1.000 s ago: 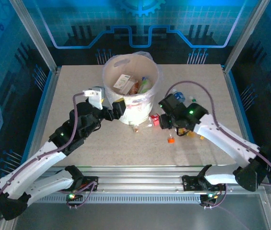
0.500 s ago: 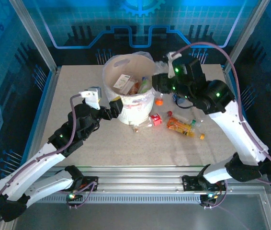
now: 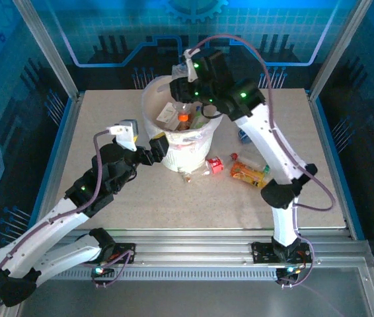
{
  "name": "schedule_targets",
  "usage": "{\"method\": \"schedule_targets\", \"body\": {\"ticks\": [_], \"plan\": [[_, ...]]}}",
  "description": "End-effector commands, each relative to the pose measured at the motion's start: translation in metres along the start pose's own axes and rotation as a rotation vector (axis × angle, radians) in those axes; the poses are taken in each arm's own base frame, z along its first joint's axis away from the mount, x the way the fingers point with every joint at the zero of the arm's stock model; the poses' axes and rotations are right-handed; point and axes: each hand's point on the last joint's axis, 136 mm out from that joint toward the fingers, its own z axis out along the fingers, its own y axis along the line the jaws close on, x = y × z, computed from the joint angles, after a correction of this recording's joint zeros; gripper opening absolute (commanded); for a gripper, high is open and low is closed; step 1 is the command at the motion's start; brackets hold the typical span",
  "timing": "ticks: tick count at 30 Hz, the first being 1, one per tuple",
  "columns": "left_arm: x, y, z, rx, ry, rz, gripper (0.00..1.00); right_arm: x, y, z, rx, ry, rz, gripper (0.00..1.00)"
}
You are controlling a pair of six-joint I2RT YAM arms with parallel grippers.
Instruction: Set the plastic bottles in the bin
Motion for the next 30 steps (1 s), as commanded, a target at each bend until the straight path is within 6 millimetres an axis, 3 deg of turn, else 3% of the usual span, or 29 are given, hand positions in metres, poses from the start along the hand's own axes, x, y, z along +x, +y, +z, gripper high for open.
{"method": "schedule_targets", "body": {"ticks": [1, 8, 17, 24, 30], "plan": [[-0.012, -0.002, -0.006, 0.011, -0.042, -0.040, 0.99, 0.014, -0.004, 0.016, 0.005, 0.063, 0.009, 0.33], [-0.013, -0.003, -0.008, 0.016, -0.044, -0.039, 0.99, 0.056, -0.007, 0.056, 0.022, 0.194, 0.047, 0.38], [-0.012, -0.003, -0.008, 0.016, -0.036, -0.031, 0.99, 0.084, -0.018, 0.080, 0.067, 0.267, 0.054, 0.55], [-0.010, -0.003, -0.008, 0.016, -0.020, -0.019, 0.99, 0.085, -0.028, 0.084, 0.087, 0.275, 0.067, 0.70], [-0.009, -0.005, -0.008, 0.027, -0.005, 0.000, 0.99, 0.068, -0.031, 0.069, 0.078, 0.231, 0.056, 0.84]]}}
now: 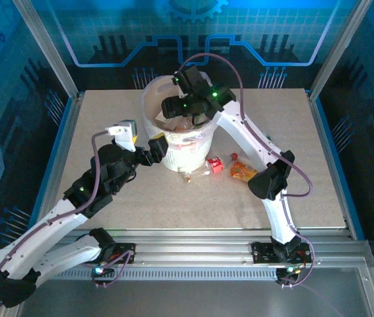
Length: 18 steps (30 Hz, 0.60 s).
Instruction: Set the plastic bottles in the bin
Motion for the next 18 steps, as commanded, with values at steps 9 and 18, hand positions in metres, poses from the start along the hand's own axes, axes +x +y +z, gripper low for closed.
{"method": "schedule_targets", "body": {"ticks": [9, 18], "plan": [[0.002, -0.007, -0.002, 0.038, 0.025, 0.065, 0.99, -0.030, -0.010, -0.069, -0.013, -0.118, -0.027, 1.00], [0.017, -0.011, 0.001, 0.077, 0.060, 0.128, 0.99, -0.028, -0.033, -0.129, 0.015, -0.185, -0.007, 1.00]]}}
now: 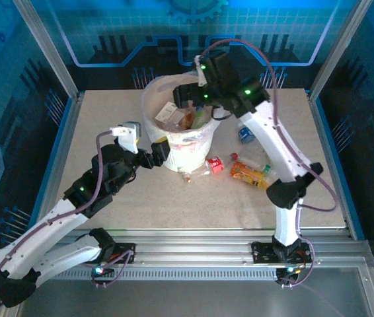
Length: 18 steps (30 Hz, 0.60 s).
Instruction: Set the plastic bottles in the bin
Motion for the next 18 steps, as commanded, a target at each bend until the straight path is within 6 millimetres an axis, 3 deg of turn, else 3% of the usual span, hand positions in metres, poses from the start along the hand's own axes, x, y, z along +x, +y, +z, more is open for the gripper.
{"method": "schedule_targets", "body": {"ticks": [1, 9, 18], "plan": [[0.010, -0.007, 0.002, 0.046, 0.023, 0.056, 0.99, 0.000, -0.018, -0.030, 0.043, -0.032, 0.005, 1.00], [0.042, -0.030, 0.001, 0.219, 0.095, 0.121, 0.99, 0.036, -0.077, -0.072, 0.197, -0.042, 0.115, 1.00], [0.110, -0.042, -0.007, 0.309, 0.270, 0.178, 0.99, 0.113, -0.151, -0.100, 0.394, 0.018, 0.278, 1.00]]}}
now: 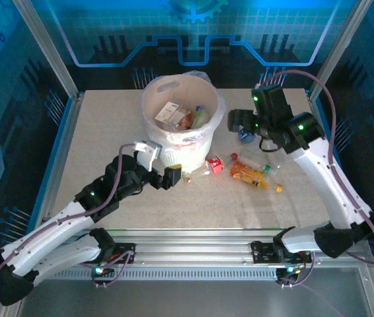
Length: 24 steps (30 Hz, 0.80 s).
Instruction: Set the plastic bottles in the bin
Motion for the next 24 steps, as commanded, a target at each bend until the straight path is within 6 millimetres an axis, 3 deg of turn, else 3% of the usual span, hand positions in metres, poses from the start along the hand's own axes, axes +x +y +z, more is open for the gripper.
{"method": "schedule_targets", "body": {"ticks": [1, 8, 13, 24], "plan": [[0.027, -0.013, 0.000, 0.063, 0.067, 0.049, 0.99, 0.018, -0.030, -0.002, 0.071, 0.004, 0.086, 1.00], [0.065, -0.016, 0.016, 0.077, 0.059, 0.090, 0.94, 0.057, -0.066, 0.007, 0.139, 0.066, 0.151, 1.00], [0.077, -0.016, 0.030, 0.081, -0.002, 0.170, 0.88, 0.059, -0.072, 0.008, 0.134, 0.055, 0.181, 1.00], [0.096, -0.024, 0.076, 0.084, -0.045, 0.378, 0.87, 0.065, -0.075, 0.019, 0.150, 0.071, 0.204, 1.00]]}}
